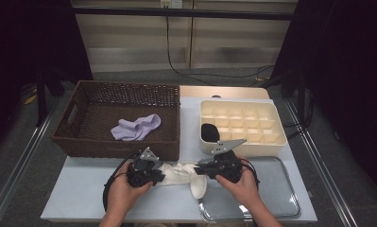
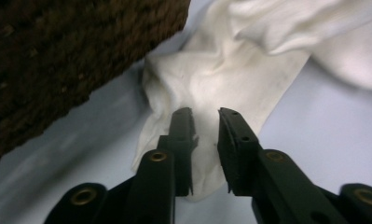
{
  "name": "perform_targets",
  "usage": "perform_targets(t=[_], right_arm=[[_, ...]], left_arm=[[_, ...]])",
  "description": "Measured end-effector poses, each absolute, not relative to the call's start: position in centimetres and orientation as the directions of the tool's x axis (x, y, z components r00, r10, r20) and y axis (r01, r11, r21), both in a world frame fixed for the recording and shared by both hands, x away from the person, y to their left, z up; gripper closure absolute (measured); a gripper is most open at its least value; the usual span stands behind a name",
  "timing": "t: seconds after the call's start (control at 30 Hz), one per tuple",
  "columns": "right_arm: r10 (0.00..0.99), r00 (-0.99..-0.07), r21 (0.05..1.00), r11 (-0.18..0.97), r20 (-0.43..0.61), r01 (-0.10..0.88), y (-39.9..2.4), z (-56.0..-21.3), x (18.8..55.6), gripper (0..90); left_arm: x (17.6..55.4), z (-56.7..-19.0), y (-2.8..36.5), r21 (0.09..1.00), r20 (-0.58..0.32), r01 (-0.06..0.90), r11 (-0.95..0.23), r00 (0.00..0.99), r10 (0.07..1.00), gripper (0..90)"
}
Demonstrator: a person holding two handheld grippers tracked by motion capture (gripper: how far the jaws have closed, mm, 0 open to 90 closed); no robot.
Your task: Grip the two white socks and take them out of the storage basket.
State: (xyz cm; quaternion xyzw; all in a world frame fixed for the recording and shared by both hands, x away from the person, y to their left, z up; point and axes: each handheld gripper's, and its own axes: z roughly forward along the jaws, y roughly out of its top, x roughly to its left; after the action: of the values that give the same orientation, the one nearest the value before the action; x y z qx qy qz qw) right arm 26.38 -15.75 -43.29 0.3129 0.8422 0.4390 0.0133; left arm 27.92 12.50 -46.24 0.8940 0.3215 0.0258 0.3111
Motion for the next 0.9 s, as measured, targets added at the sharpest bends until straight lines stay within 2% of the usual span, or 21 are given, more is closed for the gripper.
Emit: perform_targets(t=[0.07, 0.13, 0.23, 0.33, 0.53, 0.77, 0.87, 0.9], right_arm=[[0.513, -0.812, 0.748, 0.414, 0.279, 0.519, -15.5, -43.1, 26.2, 85.1], [0.492, -0.815, 0.749, 0.406, 0.304, 0.524, -15.3, -43.0, 26.3, 85.1], [0.488, -0.812, 0.735, 0.413, 0.319, 0.538, -14.7, -43.3, 26.9, 84.4], [0.509, -0.791, 0.716, 0.405, 0.339, 0.568, -14.4, -44.5, 27.8, 82.3], [0.548, -0.752, 0.694, 0.376, 0.368, 0.613, -15.2, -46.2, 28.7, 81.2], [0.569, -0.733, 0.681, 0.369, 0.372, 0.632, -15.4, -46.5, 29.0, 80.7], [0.570, -0.737, 0.683, 0.376, 0.363, 0.627, -15.2, -46.6, 28.9, 80.0], [0.569, -0.738, 0.684, 0.375, 0.363, 0.626, -15.1, -46.6, 28.8, 78.9]], left_arm=[[28.0, -46.3, 12.4, 0.569, -0.162, 0.561, -0.601, 0.793, 0.587, 75.8], [27.9, -46.1, 12.4, 0.589, -0.175, 0.558, -0.584, 0.794, 0.582, 69.7], [27.8, -45.4, 12.6, 0.600, -0.165, 0.537, -0.593, 0.809, 0.564, 65.5], [27.6, -45.2, 12.4, 0.615, -0.175, 0.520, -0.593, 0.823, 0.540, 65.7], [27.4, -45.1, 11.2, 0.640, -0.124, 0.458, -0.617, 0.854, 0.505, 55.2], [27.1, -44.9, 10.0, 0.672, -0.116, 0.409, -0.617, 0.881, 0.458, 55.0], [27.1, -45.0, 9.6, 0.686, -0.118, 0.392, -0.613, 0.891, 0.438, 59.5], [27.1, -45.0, 9.5, 0.680, -0.118, 0.397, -0.617, 0.889, 0.442, 64.9]])
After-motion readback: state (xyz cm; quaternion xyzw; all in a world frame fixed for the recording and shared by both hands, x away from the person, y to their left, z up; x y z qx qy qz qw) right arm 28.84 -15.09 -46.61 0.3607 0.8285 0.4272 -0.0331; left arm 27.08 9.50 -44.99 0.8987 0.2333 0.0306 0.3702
